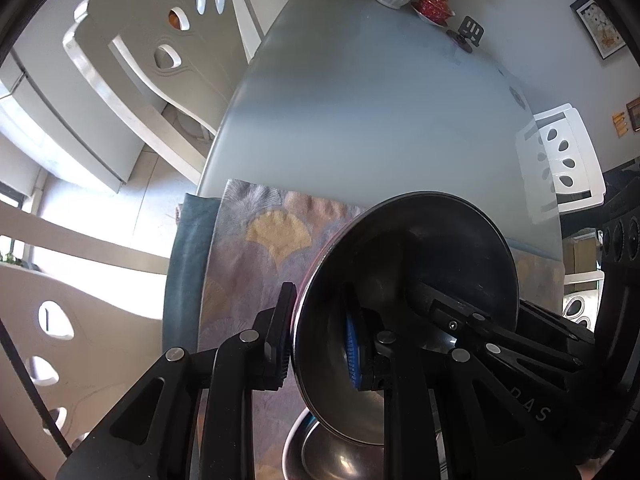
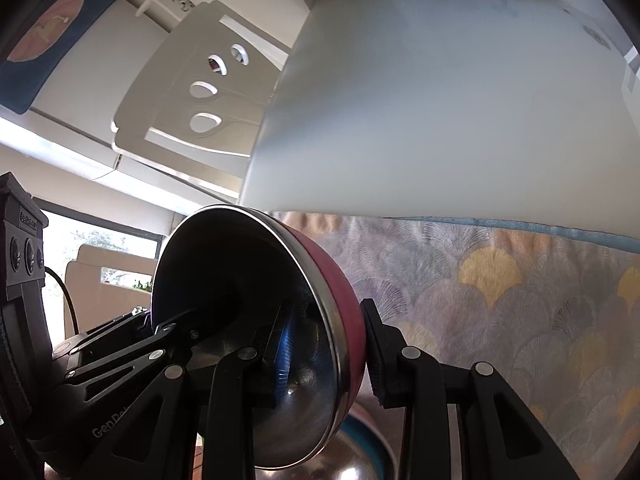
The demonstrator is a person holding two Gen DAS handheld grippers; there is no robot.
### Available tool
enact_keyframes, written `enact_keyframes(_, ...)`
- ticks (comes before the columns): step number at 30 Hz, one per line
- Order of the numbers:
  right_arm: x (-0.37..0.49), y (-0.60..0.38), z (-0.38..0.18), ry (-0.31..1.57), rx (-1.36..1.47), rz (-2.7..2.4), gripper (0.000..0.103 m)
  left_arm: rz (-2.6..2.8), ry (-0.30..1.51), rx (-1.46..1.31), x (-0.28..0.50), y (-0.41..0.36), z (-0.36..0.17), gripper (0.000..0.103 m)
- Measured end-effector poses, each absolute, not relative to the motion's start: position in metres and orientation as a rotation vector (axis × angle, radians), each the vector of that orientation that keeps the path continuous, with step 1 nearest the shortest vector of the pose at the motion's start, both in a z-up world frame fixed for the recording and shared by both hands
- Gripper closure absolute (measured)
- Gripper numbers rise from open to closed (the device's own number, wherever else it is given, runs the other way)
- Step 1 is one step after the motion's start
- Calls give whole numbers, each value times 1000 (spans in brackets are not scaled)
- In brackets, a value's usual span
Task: Organize plates and bowls
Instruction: 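Lift the red steel bowl with both tools over the nested bowls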
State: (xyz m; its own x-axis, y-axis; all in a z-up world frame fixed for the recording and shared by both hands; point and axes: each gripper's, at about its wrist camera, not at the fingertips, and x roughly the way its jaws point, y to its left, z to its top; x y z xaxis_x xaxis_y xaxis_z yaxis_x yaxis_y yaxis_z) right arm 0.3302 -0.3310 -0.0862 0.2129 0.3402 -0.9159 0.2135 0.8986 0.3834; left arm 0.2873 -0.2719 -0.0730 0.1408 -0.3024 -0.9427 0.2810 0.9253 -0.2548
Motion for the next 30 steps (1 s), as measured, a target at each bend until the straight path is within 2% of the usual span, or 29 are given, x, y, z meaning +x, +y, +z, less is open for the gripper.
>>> enact_keyframes(14,307,-325,-51,1378,486,114,71,-402,1351,-51,253,-259,-44,85)
enact_keyframes(30,278,-304,-40,1449,450,163,69,-368,1360,-87,218,-239,-29,84)
